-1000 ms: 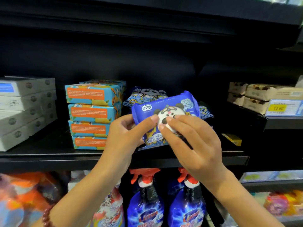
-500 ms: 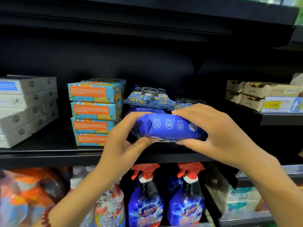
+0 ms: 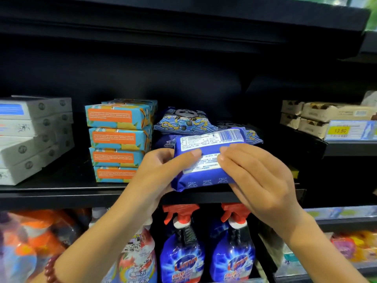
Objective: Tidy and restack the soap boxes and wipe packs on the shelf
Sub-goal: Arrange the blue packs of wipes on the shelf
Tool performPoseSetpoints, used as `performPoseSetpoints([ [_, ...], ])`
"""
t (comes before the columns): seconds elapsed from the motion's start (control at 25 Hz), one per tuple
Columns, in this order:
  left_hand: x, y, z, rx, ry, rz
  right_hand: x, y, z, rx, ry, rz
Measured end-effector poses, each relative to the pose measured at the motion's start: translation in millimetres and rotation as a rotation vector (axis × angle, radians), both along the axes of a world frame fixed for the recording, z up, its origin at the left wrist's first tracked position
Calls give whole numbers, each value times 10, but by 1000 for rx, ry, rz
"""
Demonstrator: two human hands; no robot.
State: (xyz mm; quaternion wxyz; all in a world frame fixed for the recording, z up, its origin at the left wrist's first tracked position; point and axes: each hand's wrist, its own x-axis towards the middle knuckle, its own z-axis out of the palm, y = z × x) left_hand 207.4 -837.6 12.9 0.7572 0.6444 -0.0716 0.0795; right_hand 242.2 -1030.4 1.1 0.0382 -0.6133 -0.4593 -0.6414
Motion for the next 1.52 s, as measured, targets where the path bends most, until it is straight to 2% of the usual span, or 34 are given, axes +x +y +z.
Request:
performPoseSetpoints([
  [0.08, -20, 26, -58, -71, -24, -3, 27, -16, 12, -67, 97, 44],
  [0.16, -20, 39, -139, -86, -128, 77, 34, -52, 51, -118, 230, 61],
  [0.32, -38, 46, -236, 90, -436, 172, -7, -67, 156, -60, 438, -9],
  [0.44, -55, 79, -268, 237, -567, 224, -49, -27, 175, -121, 424, -137],
  [0.6, -56, 84, -326, 391, -709, 269, -89, 57, 121, -44, 443, -94],
  [0.72, -58, 138, -422, 502, -657, 456, -46, 97, 53, 73, 430, -85],
  [0.84, -113, 275, -572, 717, -542, 677, 48, 174, -12, 137, 423, -133],
  [1.0, -141, 357, -739, 1083, -614, 709, 144, 361, -95, 95, 451, -178],
  [1.28, -111, 402, -769, 1089, -644, 707, 137, 493, -256, -12, 520, -200],
  [1.52, -108, 385, -756, 1067, -650, 721, 119, 572, -249, 20, 550, -231],
])
